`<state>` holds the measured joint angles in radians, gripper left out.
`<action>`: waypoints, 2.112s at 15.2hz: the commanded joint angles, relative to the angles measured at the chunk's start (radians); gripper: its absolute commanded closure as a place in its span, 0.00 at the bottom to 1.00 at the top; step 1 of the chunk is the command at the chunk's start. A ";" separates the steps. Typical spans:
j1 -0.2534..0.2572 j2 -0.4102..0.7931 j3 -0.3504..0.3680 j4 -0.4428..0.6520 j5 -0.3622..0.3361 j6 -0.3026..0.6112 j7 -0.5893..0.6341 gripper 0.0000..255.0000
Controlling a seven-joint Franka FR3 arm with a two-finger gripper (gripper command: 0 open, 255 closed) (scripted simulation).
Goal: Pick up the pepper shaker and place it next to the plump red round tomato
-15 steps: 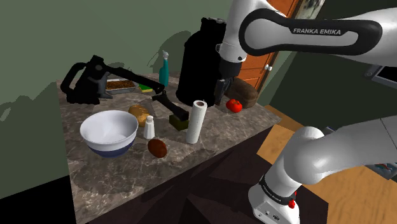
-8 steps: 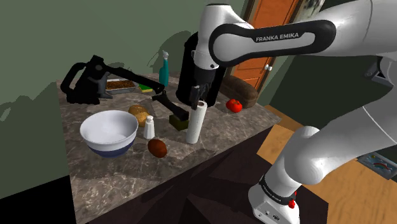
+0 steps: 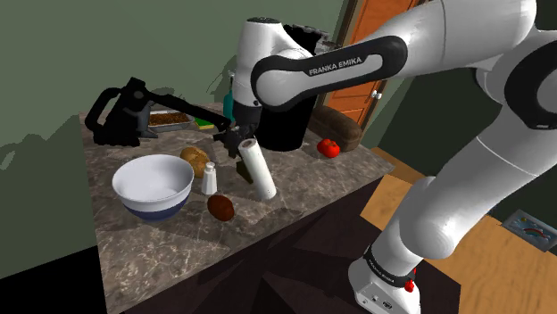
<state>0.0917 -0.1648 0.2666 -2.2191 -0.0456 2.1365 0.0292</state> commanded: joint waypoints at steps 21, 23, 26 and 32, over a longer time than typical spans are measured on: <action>0.053 0.400 0.040 0.222 -0.170 0.092 0.126 0.00; 0.053 0.401 0.040 0.222 -0.170 0.092 0.126 0.00; 0.051 0.401 0.039 0.225 -0.169 0.089 0.123 1.00; 0.050 0.398 0.039 0.229 -0.167 0.084 0.120 1.00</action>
<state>0.1410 0.2215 0.3061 -1.9877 -0.2124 2.2193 0.1482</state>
